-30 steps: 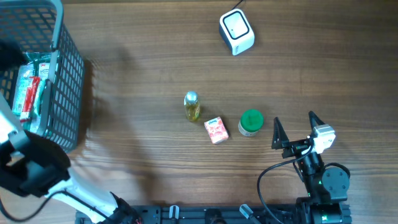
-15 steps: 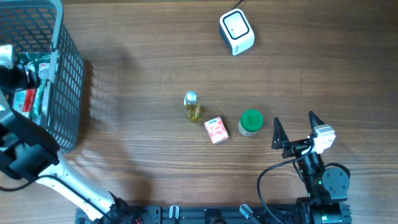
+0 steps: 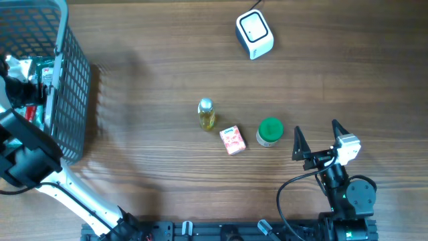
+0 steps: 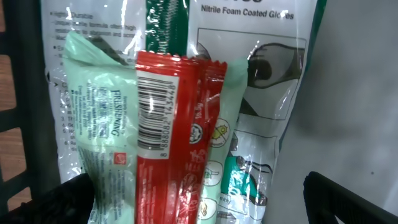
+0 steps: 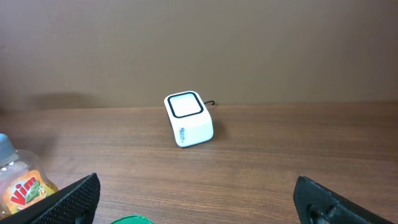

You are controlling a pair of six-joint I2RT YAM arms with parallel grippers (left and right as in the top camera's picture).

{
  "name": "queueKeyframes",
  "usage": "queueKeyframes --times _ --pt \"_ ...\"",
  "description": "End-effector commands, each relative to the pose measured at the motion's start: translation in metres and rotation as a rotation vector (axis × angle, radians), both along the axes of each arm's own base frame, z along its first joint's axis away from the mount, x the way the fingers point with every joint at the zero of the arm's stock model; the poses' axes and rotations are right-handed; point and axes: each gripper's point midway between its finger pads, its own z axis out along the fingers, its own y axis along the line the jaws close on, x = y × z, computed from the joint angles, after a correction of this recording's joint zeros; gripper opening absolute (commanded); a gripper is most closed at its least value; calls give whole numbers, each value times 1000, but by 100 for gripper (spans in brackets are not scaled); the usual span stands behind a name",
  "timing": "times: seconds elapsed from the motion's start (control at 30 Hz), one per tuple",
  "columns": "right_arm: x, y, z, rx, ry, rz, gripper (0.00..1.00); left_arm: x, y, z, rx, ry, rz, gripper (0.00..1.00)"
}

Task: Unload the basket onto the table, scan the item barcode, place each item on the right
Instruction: 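Reach the left gripper into the basket toward the green glove pack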

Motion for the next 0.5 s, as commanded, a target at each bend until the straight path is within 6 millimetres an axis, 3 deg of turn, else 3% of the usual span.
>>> queueKeyframes --times 0.0,0.17,0.47 --pt "0 -2 1 -5 -5 -11 100 -4 -6 -12 -29 18 -52 100" --pt "0 -2 1 -5 -5 -11 100 -5 -6 -18 -34 25 -53 100" --pt "0 -2 1 -5 -5 -11 100 -16 -8 -50 -18 63 -47 100"
